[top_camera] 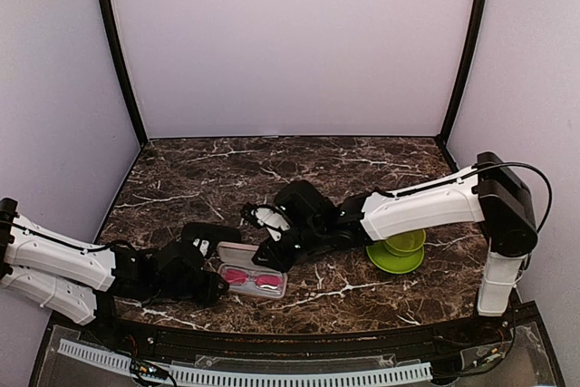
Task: Organize the sunglasses
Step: Close the case with sunglasses at the center of the board.
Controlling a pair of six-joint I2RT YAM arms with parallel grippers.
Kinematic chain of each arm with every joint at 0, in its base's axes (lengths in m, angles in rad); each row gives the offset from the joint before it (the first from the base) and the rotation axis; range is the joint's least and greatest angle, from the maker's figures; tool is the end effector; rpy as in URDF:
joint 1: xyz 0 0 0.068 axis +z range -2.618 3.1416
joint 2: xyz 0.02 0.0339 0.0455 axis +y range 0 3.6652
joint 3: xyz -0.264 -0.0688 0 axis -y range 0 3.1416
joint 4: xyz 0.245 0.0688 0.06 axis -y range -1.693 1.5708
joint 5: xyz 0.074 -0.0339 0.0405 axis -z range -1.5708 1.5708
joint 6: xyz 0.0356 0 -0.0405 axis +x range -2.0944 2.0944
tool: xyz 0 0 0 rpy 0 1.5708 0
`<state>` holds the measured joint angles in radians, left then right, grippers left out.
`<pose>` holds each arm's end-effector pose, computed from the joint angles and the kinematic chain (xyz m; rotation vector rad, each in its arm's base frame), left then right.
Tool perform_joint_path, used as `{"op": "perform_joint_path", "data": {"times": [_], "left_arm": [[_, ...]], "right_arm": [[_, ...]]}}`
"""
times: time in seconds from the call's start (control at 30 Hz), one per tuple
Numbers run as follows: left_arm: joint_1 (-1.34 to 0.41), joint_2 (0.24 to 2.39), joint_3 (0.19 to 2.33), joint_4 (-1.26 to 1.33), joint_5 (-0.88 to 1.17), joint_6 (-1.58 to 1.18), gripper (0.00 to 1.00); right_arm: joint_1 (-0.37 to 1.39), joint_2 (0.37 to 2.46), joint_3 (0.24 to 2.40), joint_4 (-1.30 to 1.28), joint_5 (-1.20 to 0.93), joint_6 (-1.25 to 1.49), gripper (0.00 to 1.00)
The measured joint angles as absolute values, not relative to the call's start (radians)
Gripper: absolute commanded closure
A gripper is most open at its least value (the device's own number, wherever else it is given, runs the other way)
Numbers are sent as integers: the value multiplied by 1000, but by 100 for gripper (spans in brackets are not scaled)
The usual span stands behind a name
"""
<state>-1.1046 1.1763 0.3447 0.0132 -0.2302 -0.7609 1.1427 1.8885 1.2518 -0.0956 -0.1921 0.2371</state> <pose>0.0981 -0.1770 0.1373 0.3086 2.4317 -0.6083 0.1666 0.3814 0.1940 -1.1744 2.1719 0.8830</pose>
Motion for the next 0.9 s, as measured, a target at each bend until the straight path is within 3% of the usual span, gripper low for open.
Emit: {"op": "perform_joint_path", "data": {"times": [0.27,0.43,0.67,0.9], "left_arm": [[-1111,1181,345,14,-240,-764,58],[-1116,1183,345,14,-248,-763,58],[-1120,1184,345,14,-253,-764,59],[-1126,1198,356,8,-263,-765,59]], "right_arm": [[1121,1855,1246,-80,-165,248,65],[1097,1853,1247,-80,-156,249,64],[1092,1878,1255,-82,-185,249,78],[1092,1888,1255,-80,-221,251,82]]}}
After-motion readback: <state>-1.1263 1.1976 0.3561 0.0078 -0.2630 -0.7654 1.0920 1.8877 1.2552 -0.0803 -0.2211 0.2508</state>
